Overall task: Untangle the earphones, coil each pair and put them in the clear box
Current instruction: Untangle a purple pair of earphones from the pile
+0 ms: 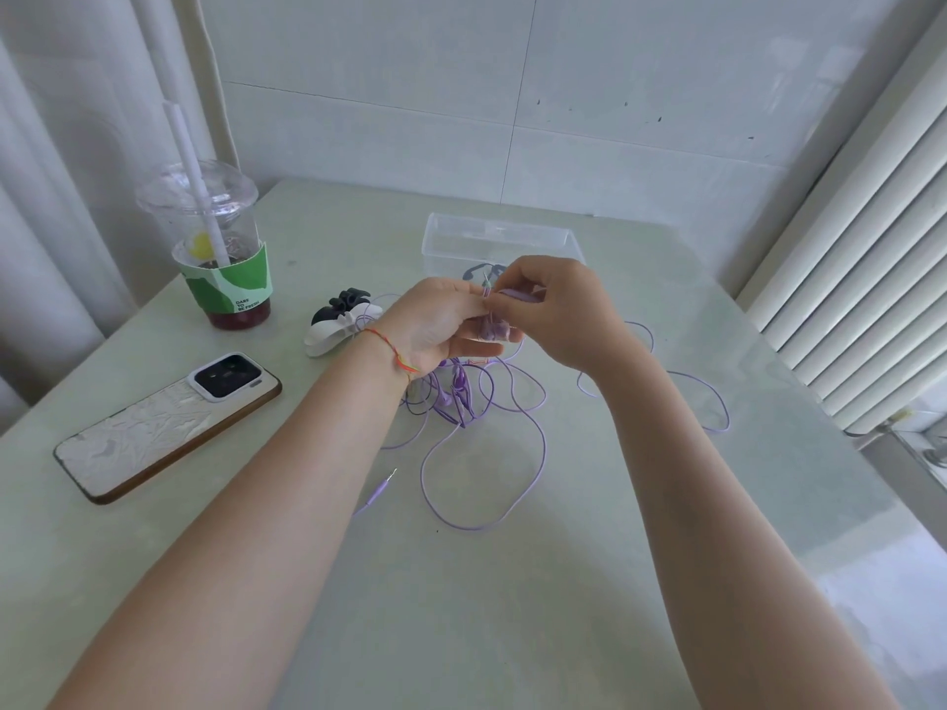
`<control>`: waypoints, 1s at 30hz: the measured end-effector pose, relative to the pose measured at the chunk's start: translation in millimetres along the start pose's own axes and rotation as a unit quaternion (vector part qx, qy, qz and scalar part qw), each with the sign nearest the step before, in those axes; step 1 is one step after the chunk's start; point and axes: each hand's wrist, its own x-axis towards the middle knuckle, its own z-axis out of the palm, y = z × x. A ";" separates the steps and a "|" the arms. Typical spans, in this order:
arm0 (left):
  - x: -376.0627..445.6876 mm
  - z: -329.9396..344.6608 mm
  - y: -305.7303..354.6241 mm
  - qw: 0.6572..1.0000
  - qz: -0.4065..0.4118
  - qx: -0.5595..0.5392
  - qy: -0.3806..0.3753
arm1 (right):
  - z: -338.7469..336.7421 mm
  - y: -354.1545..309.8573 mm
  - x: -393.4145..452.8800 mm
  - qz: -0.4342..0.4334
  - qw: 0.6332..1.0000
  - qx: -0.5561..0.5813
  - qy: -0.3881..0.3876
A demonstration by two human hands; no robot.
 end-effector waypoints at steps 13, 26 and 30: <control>3.3 3.5 -2.2 0.993 -0.032 -0.076 0.084 | 1.1 -1.2 -1.2 -0.029 0.993 -0.101 -0.046; 4.5 5.6 -2.9 0.995 -0.023 -0.098 0.006 | 1.1 1.2 0.8 0.030 0.996 0.084 0.014; 1.9 7.8 -1.3 0.994 -0.023 -0.101 -0.026 | 0.0 0.9 0.8 0.022 0.995 0.082 0.043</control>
